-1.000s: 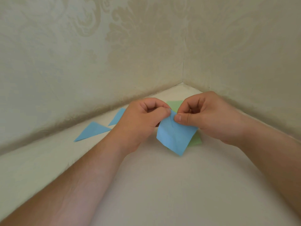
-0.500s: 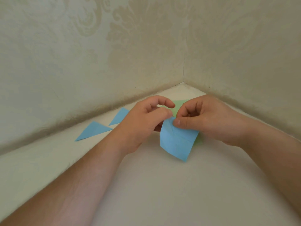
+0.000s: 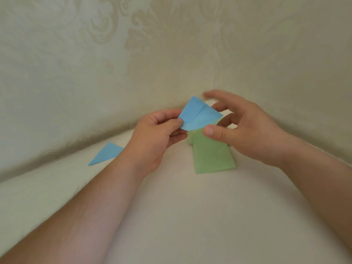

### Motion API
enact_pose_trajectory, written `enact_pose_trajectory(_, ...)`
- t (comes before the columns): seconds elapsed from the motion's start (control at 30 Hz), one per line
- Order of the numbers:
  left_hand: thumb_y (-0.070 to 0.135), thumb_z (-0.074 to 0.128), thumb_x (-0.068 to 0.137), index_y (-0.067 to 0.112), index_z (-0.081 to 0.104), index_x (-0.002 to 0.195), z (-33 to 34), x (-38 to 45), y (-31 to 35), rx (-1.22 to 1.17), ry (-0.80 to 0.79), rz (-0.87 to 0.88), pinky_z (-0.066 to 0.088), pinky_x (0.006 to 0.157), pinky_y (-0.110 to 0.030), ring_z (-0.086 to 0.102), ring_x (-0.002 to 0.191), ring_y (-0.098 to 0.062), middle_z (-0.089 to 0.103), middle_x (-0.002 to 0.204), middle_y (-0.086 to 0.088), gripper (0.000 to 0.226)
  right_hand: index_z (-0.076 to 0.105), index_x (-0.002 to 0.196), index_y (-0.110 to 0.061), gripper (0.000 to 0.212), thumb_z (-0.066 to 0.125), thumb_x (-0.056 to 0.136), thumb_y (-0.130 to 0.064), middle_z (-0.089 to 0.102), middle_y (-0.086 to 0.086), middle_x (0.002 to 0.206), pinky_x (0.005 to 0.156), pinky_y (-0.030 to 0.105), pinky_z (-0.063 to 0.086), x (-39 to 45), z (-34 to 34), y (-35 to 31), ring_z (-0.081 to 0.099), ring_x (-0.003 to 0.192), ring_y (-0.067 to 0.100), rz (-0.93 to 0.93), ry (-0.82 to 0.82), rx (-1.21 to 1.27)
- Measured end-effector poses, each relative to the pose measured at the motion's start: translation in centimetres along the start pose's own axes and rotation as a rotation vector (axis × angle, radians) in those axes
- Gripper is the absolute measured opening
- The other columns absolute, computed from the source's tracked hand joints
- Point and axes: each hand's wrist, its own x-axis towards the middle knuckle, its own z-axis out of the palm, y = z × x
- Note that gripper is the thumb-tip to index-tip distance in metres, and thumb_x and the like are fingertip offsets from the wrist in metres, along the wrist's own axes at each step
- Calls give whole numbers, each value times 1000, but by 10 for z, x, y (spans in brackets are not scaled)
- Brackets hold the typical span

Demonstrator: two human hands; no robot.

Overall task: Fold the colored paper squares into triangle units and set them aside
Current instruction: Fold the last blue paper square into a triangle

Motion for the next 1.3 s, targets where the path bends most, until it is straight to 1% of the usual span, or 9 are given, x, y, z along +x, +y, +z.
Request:
enact_pose_trajectory(0.17,0,62,98,8,70,100,4,-3,0,-72,-22,-71,63,74,-28,71,76,-18,77,95,-11,12,74,100,-45,36,90,75,-24,61,-17,110,80,36,58,-1,9,8,66,92,8,-55,-3,-198)
enact_pose_trajectory(0.27,0,62,97,9,68,95,8,-6,1,-120,-50,-103,64,77,-31,73,73,-19,76,89,-11,11,77,84,-35,17,89,76,-26,67,-12,98,78,40,57,3,9,11,67,87,13,-72,128,-119)
enact_pose_trajectory(0.37,3,61,98,7,68,96,10,-8,1,-136,-89,-109,64,77,-32,74,73,-19,75,88,-9,9,75,74,-29,13,87,79,-30,70,-1,84,66,39,52,6,8,12,62,73,22,-38,222,-64)
enact_pose_trajectory(0.47,14,63,100,7,69,101,13,-10,0,-113,-120,-94,64,78,-33,74,76,-20,74,96,-9,9,73,73,-22,19,83,84,-34,60,-3,62,51,26,36,6,6,12,43,52,11,22,252,-40)
enact_pose_trajectory(0.6,9,72,93,10,73,99,14,-12,-6,40,-113,63,62,78,-31,73,77,-17,76,90,-8,6,70,71,-18,24,81,86,-33,48,-9,52,43,21,30,6,4,9,36,47,8,67,267,21)
enact_pose_trajectory(0.83,7,77,90,15,76,94,13,-12,-11,219,-32,232,64,81,-39,74,73,-18,79,85,-9,9,65,74,-16,24,82,86,-26,53,-12,56,46,19,34,6,7,8,40,49,6,47,279,48)
enact_pose_trajectory(1.0,10,80,88,15,77,92,12,-11,-10,213,-19,209,62,73,-30,73,67,-16,79,83,-7,8,59,82,-25,27,84,84,-16,62,1,69,54,27,42,7,7,7,53,61,17,3,309,73)
enact_pose_trajectory(1.13,10,79,88,12,77,93,12,-11,-9,204,-27,187,60,68,-28,69,61,-14,77,78,-7,6,59,98,-31,33,81,85,-9,70,7,77,56,20,44,6,6,3,61,59,14,2,294,83)
enact_pose_trajectory(1.3,11,78,90,8,76,94,11,-11,-7,214,-43,154,60,65,-29,64,57,-13,75,78,-7,6,70,98,-32,30,80,86,-7,70,9,79,64,33,52,7,8,5,65,65,20,21,262,136)
